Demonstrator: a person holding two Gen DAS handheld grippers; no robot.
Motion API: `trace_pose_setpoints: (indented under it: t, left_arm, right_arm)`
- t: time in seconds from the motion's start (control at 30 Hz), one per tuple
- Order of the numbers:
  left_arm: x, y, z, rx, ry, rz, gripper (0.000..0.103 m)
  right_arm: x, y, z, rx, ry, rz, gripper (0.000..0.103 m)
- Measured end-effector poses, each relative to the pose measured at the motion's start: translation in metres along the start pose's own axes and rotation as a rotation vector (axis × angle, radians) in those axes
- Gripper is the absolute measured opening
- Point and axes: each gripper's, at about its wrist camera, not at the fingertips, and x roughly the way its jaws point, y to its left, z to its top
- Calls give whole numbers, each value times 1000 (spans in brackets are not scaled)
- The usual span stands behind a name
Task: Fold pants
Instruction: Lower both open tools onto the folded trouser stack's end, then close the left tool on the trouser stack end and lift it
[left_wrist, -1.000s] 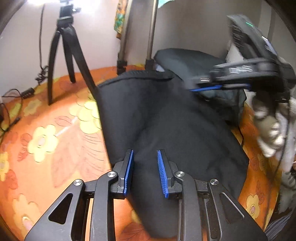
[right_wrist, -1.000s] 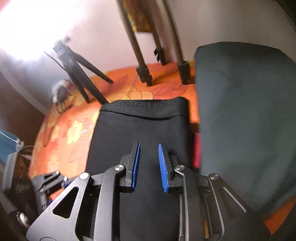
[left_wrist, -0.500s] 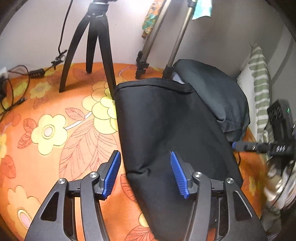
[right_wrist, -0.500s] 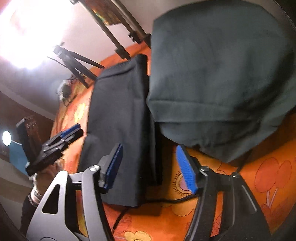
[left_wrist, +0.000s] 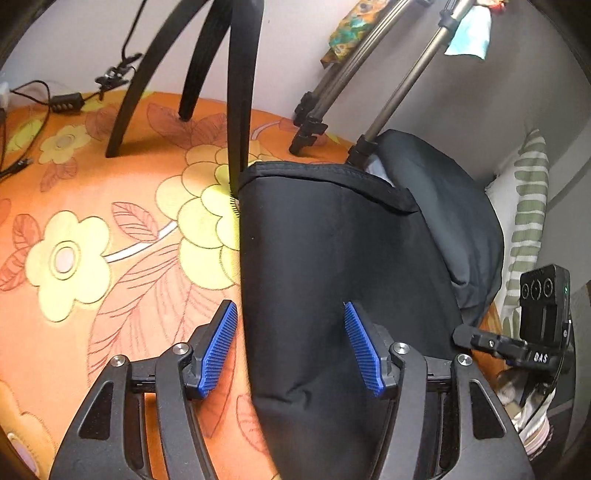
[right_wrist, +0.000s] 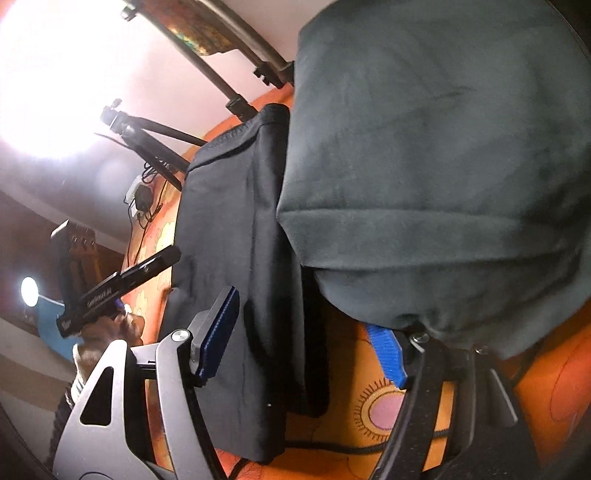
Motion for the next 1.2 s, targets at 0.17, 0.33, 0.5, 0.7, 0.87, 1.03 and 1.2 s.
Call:
trace_pose_setpoints:
  t: [0.17,0.33,0.5,0.7,0.87,1.03,1.2]
  left_arm:
    - [3,-3,2,5,-15,-8,60]
    - [5,-4,5,18,-33,-15,60]
    - [8,-2,6,-2,-63,-41,61]
    - [13,-2,8,-31,-84,-63,56]
    - [13,-6,7,-14,-95,-27,28]
    - [3,-19,6,54,-134,1,16]
    - [-10,-29,6,104,-163,4,12]
  right_arm:
    - [-3,-10,-5,18,-32,57,70]
    - [-3,-7,-16,0,-22,86,63]
    - [7,8,-16,-38,-17,91,63]
    - [22,24,-15,-79,-25,96,57]
    - [29,30,-17,-68,-33,82,30]
    - [23,38,-19,-92,-55,49,22]
    - [17,52,-20,-135,-66,16,17]
